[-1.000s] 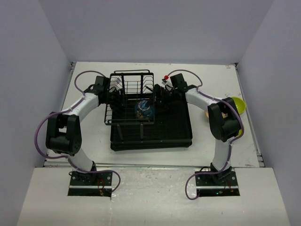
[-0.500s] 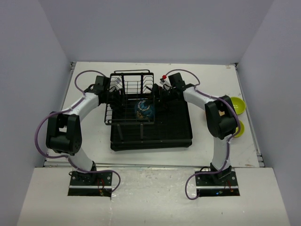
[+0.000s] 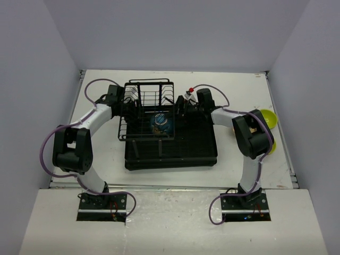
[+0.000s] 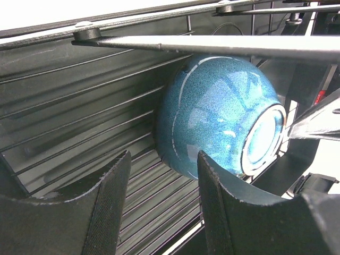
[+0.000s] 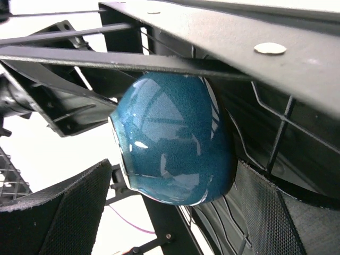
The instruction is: Unload the bowls from the dish rack
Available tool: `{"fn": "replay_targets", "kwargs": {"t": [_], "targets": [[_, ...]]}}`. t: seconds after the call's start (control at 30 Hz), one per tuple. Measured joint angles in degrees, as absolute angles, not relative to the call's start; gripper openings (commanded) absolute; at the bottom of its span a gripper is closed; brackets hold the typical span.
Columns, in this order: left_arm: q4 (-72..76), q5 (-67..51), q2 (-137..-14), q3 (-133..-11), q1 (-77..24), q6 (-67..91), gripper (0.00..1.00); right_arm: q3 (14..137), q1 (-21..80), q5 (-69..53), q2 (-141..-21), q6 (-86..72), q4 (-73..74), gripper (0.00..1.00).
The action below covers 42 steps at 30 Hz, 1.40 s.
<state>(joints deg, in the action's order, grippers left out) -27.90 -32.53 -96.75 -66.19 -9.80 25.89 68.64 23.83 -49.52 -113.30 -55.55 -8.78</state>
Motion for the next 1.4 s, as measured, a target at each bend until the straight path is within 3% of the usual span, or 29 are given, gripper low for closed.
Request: {"fn": "replay_targets", "kwargs": {"t": [0.43,0.67,1.13,1.3,1.37,1.4], "targets": [[-29.04,-31.27,-97.12,-67.02,-9.78,25.65,0.55,61.54,23.83,-55.4,-114.59,-78.96,-40.34,0.89],[-29.15,-31.24,-97.27,-67.2,-9.78,25.32,0.55,61.52,24.38,-58.33,-115.15,-84.25,-46.83,0.83],[-29.45,-31.27,-97.84,-67.94,-9.78,25.26,0.55,58.24,24.45,-59.61,-117.89,-90.74,-55.4,0.45],[-29.45,-31.24,-97.84,-67.94,-9.78,25.26,0.55,58.37,24.62,-60.05,-118.26,-93.06,-58.17,0.21],[-29.45,-31.24,-97.84,-67.94,-9.78,25.26,0.55,59.2,24.95,-60.71,-118.24,-94.39,-59.79,0.16],[-29.45,-31.27,-97.84,-67.94,-9.78,25.26,0.55,59.83,25.23,-60.77,-118.24,-94.76,-60.42,0.08]]}}
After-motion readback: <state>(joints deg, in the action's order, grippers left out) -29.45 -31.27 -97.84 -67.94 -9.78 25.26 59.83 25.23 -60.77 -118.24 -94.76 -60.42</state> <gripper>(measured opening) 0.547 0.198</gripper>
